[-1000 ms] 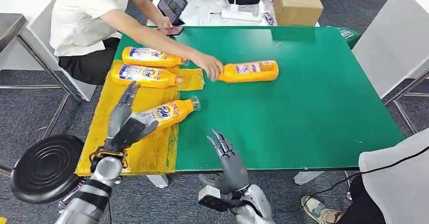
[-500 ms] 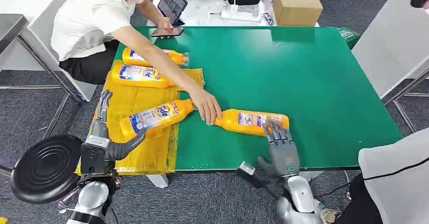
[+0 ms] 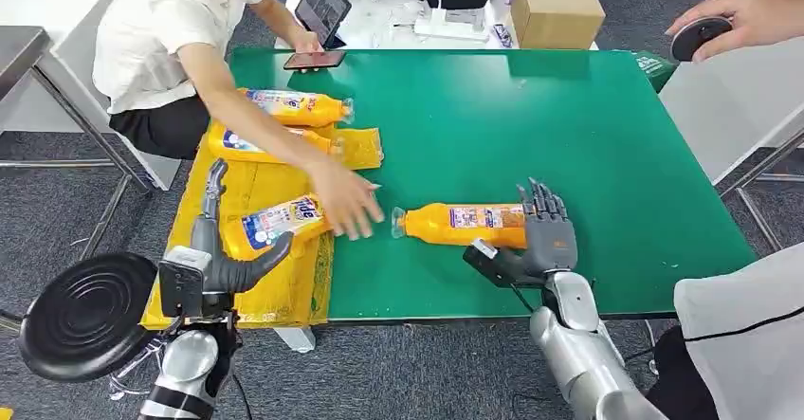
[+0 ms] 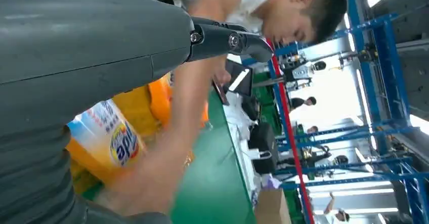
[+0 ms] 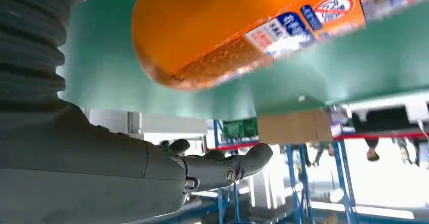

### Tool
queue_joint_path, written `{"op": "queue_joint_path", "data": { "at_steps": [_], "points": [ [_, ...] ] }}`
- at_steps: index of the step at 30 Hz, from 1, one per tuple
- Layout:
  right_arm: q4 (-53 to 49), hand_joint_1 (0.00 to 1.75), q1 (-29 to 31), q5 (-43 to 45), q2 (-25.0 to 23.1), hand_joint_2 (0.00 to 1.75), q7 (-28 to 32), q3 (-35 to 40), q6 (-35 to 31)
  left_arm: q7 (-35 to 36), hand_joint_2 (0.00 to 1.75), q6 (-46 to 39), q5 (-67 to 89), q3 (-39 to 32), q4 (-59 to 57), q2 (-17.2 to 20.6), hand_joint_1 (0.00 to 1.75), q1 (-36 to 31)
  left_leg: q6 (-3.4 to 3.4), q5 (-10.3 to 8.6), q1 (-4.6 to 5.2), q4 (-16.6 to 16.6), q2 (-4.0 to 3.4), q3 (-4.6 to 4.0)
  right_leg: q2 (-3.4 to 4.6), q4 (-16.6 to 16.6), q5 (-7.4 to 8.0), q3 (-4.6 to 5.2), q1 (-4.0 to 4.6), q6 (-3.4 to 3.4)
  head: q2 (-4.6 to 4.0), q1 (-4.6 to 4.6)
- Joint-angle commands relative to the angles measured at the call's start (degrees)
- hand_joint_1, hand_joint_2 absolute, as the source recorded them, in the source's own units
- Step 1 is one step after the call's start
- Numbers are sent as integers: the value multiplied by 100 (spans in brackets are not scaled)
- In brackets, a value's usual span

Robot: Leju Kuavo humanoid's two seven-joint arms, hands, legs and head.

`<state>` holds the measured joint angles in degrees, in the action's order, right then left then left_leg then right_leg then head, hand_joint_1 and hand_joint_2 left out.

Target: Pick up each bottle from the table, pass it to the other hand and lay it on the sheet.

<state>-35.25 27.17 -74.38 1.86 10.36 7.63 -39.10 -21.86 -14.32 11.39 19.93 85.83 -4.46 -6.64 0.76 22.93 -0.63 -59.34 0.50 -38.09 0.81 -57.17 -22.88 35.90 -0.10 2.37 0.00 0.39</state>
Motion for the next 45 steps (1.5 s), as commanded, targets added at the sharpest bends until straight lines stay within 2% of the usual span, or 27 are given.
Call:
{"op": "queue_joint_path", "data": {
  "at_steps": [1,11,12,13,14,15,18,27,30,32,33,35,37,39,43,44,45],
  "points": [
    [1635,0,741,149,-20,175,-169,239,585,26,175,-20,-2,349,-868,79,0,-475,-1,5,3,6,-2,21,-5,3,-6,-20,-2,-3,0,0],
    [1812,0,846,-59,38,175,-318,480,1275,35,175,54,-107,406,-902,44,0,-580,-1,4,3,9,3,36,-16,6,-7,-31,0,-4,0,0],
    [1821,10,865,-62,44,175,-271,495,1325,33,175,89,-122,432,-918,40,0,-620,-1,3,3,9,4,37,-17,6,-6,-31,-1,-4,0,0],
    [1836,136,901,-19,37,175,-158,489,1445,33,175,96,-122,459,-951,36,0,-677,-1,1,2,5,5,31,-16,4,-4,-25,0,-4,0,2],
    [1836,136,906,-18,39,175,-156,488,1451,33,175,97,-122,460,-947,31,0,-693,-1,1,1,4,3,31,-13,4,-2,-23,1,-4,0,0],
    [1835,150,917,-15,38,175,-151,488,1464,34,175,101,-123,463,-960,32,0,-712,-1,1,2,6,6,38,-18,4,-4,-30,0,-5,0,0],
    [1837,171,896,11,51,175,-25,505,1491,38,175,106,-160,459,-1036,33,0,-785,1,-4,3,7,5,38,-18,5,0,-31,-1,-2,0,2],
    [1914,175,769,137,-1,175,157,470,1678,-1,175,157,-256,474,-1044,20,0,-806,3,-5,0,12,8,49,-21,11,0,-46,2,0,0,0],
    [1903,175,728,467,-39,175,394,240,1899,-31,175,250,-377,477,-1042,19,0,-810,4,-6,-1,11,8,47,-20,11,1,-44,3,1,0,0],
    [1837,175,656,1358,-182,175,988,-395,2380,-15,175,684,-856,465,-1014,-5,0,-766,4,-6,0,15,11,55,-26,14,-1,-52,3,-1,0,0],
    [1826,175,645,1520,-226,175,1094,-495,2498,7,175,894,-1081,455,-1018,-2,0,-737,4,-6,-2,12,8,50,-21,13,1,-46,4,0,0,2],
    [1750,175,636,2202,-427,175,1549,-891,2942,477,175,2018,-2558,278,-1253,-167,0,-612,4,-5,-2,13,0,56,-13,14,2,-49,5,0,0,2],
    [1699,175,631,2314,-526,175,1544,-928,2955,453,175,2142,-2700,327,-1519,-185,0,-619,4,-4,-2,20,-13,71,-3,21,5,-60,4,-1,0,2],
    [1528,175,579,2717,-763,175,1972,-1081,3004,695,175,2105,-3130,226,-2006,-361,0,-579,-2,1,2,15,-24,75,11,12,6,-59,0,0,0,0],
    [1508,175,570,2713,-810,175,1932,-1057,2974,644,175,2114,-3148,238,-2060,-371,0,-562,-6,-2,2,24,-21,87,6,20,8,-69,2,-4,0,2],
    [1371,175,511,3069,-890,175,2358,-1110,3185,795,175,2290,-3569,221,-2175,-447,0,-542,-6,1,2,15,-22,77,8,11,6,-59,1,-3,0,0],
    [1364,175,504,3080,-925,175,2360,-1097,3196,792,175,2285,-3558,251,-2188,-457,0,-521,-5,1,2,16,-22,77,8,12,6,-58,1,-3,0,0]
  ]
}}
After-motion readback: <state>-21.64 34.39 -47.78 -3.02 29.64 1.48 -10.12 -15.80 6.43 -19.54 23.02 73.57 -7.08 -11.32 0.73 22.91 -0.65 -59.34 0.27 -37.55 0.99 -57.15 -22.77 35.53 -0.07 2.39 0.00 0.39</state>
